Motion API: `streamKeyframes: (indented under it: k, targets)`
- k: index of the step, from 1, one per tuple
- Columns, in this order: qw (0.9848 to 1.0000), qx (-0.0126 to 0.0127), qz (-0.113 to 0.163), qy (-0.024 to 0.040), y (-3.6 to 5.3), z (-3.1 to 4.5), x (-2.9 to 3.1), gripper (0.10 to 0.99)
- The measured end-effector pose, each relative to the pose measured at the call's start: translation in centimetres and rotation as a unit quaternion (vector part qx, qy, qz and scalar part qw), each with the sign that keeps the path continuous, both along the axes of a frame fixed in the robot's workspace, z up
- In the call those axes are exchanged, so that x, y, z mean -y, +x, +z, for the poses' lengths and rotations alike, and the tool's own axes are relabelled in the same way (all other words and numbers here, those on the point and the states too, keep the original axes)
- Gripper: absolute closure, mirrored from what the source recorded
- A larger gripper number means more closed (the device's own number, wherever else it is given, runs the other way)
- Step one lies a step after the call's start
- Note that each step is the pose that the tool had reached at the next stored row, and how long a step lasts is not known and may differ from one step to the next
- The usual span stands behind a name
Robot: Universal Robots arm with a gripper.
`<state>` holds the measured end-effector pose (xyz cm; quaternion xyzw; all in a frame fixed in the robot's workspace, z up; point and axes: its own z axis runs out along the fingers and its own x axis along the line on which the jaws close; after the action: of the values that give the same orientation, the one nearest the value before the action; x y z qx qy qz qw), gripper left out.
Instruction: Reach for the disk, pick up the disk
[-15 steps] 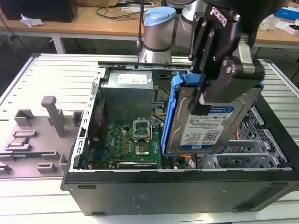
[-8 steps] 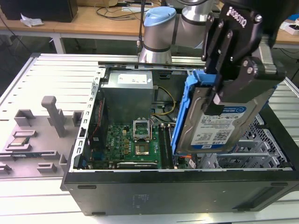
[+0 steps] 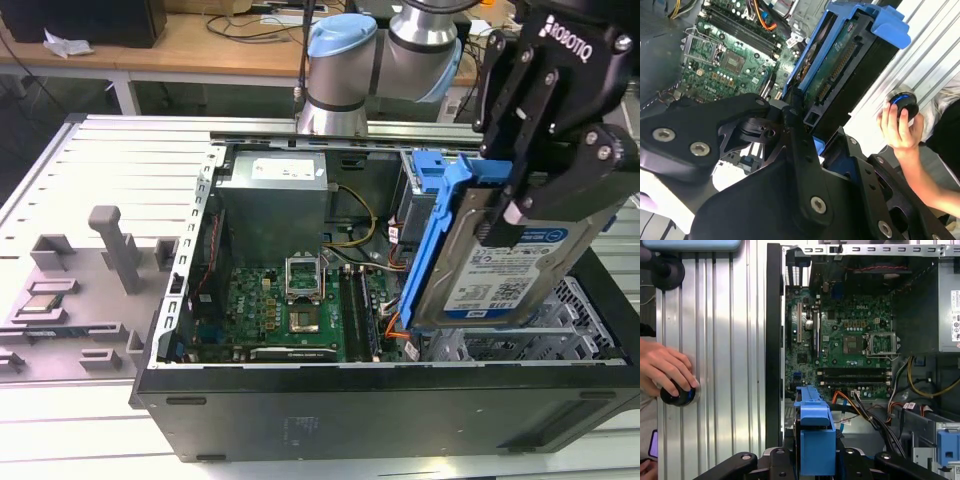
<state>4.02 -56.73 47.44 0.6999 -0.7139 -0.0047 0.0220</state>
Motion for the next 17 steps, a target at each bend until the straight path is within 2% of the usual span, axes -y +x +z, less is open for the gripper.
streamKeyframes:
  k: [5, 10, 17]
  targets:
    - [1.0000, -0.0001, 0.000, 0.0000, 1.03, 0.00, 0.00, 0.725]
    - [1.0000, -0.0018, 0.000, 0.0001, 2.40, -0.36, -0.02, 0.725]
    - [1.0000, -0.0018, -0.001, 0.0001, 3.79, -0.37, -0.39, 0.725]
